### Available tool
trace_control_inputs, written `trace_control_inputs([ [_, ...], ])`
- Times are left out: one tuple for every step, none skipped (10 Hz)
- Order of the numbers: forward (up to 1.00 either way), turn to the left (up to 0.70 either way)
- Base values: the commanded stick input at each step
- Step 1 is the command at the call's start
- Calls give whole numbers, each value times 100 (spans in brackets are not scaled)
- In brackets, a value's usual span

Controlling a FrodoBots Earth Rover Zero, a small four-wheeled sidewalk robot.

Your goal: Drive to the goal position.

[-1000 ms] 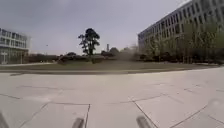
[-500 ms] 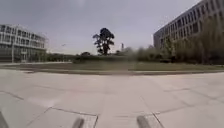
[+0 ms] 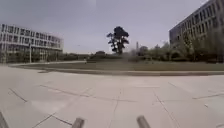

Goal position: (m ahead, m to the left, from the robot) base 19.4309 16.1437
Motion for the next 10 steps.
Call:
trace_control_inputs([
  [70,27],
  [70,27],
  [70,27],
  [70,27],
  [70,27],
  [70,27],
  [70,27],
  [70,27],
  [70,27],
  [70,27],
])
